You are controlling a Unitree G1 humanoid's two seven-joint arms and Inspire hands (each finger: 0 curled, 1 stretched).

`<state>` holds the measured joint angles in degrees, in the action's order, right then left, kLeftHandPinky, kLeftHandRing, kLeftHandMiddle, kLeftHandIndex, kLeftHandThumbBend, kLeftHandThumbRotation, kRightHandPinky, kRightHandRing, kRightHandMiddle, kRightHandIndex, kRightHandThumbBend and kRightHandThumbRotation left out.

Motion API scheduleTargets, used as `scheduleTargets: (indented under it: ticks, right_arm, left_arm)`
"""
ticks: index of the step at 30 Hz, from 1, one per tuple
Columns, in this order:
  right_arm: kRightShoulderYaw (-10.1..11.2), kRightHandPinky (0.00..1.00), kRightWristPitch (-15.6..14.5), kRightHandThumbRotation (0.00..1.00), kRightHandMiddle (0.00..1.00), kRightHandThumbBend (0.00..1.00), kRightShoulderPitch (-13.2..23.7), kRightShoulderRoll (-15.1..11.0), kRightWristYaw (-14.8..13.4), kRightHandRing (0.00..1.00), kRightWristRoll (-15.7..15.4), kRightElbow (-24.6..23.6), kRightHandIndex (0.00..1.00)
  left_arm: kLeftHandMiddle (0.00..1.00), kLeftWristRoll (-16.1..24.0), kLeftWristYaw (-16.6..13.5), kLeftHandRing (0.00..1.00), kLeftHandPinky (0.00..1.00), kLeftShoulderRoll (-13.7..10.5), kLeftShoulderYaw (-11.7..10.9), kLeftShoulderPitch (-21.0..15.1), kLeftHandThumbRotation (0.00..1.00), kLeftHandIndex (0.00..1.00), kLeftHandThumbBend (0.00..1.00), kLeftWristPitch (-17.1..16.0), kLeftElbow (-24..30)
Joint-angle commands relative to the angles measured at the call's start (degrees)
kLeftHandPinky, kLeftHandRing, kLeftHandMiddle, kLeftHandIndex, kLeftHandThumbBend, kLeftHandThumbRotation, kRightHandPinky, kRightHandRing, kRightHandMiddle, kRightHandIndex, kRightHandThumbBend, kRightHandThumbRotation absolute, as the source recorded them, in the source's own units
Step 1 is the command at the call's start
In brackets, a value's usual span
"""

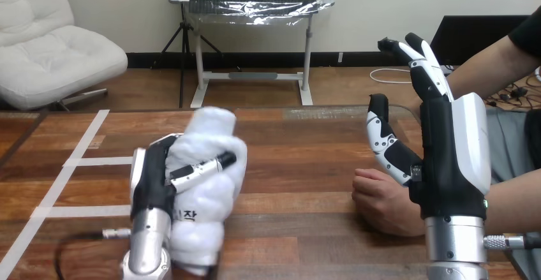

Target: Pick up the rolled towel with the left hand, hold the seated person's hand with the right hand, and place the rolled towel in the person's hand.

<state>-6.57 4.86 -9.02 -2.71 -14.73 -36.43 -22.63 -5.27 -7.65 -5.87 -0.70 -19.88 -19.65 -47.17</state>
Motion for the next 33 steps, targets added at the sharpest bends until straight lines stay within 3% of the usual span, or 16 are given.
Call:
scheduleTargets:
  ticks: [1,10,17,33]
  right_arm:
    - [0.4,0.88,0.4,0.0,0.94,0.15,4.1,-0.1,0.0,0.93,0.1,-2.3,0.83]
    - [0.6,0.88,0.1,0.0,0.94,0.15,4.1,-0.1,-0.1,0.93,-0.2,-2.3,0.83]
    - [0.8,0.88,-0.1,0.0,0.94,0.15,4.2,-0.2,0.0,0.93,-0.3,-2.3,0.83]
    - [1.4,0.87,0.0,0.0,0.94,0.15,4.5,-0.4,0.3,0.93,0.6,-2.3,0.83]
  left_arm:
    - [0.43,-8.8,6.1,0.35,0.27,4.9,-5.4,-1.4,0.06,0.5,0.76,-2.2,4.1]
    - [0.44,-17.9,13.4,0.35,0.27,7.9,-9.2,-0.9,0.05,0.5,0.76,0.9,8.0]
    - [0.44,-25.5,19.1,0.37,0.28,10.0,-11.6,0.1,0.03,0.51,0.73,6.3,12.9]
    - [0.43,-30.8,22.4,0.37,0.29,12.5,-11.3,3.3,0.01,0.51,0.72,13.5,23.5]
